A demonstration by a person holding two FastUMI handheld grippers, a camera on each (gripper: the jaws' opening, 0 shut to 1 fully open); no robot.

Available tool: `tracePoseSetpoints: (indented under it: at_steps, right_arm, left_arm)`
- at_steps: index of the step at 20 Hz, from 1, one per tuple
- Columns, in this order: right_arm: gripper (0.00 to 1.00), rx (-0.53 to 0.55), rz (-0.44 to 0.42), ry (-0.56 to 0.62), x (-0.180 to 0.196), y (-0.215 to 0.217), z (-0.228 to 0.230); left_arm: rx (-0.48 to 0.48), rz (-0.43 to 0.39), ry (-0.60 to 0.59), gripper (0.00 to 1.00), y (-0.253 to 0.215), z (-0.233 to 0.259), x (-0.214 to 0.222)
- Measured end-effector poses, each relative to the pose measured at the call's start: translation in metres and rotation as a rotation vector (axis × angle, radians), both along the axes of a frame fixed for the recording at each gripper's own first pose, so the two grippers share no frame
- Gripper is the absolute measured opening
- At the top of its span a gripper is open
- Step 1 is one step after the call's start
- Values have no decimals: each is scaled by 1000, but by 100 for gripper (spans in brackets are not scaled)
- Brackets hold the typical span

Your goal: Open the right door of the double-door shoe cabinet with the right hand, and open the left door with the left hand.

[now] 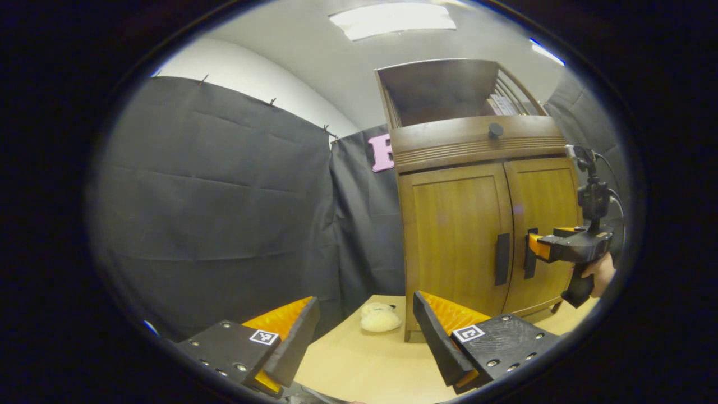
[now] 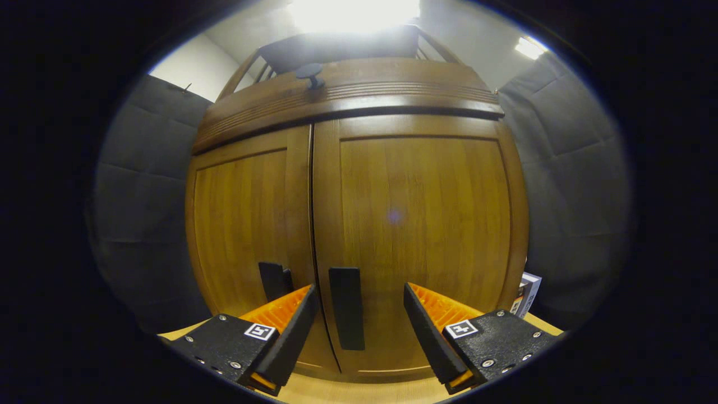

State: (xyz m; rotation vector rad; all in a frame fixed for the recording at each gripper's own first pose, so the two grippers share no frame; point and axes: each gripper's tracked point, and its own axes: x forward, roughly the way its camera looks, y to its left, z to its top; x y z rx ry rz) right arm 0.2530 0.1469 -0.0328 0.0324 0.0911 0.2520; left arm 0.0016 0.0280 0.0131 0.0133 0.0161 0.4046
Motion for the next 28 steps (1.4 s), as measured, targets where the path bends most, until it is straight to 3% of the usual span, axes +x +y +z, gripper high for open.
tracePoseSetpoints:
  at_steps: [5, 14, 16, 28]
  right_arm:
    - [84, -3, 11, 56, 17, 12, -21]
    - [34, 2, 16, 122, 27, 24, -44]
    - [28, 4, 29, 133, 25, 24, -44]
    - [26, 15, 56, 148, -21, 8, -36]
  left_arm:
    - [5, 35, 13, 100, 1, 4, -5]
    - [-1, 49, 12, 100, 4, 0, -7]
    - [-10, 38, 2, 100, 4, -3, -6]
    - [-12, -35, -25, 100, 2, -5, 1]
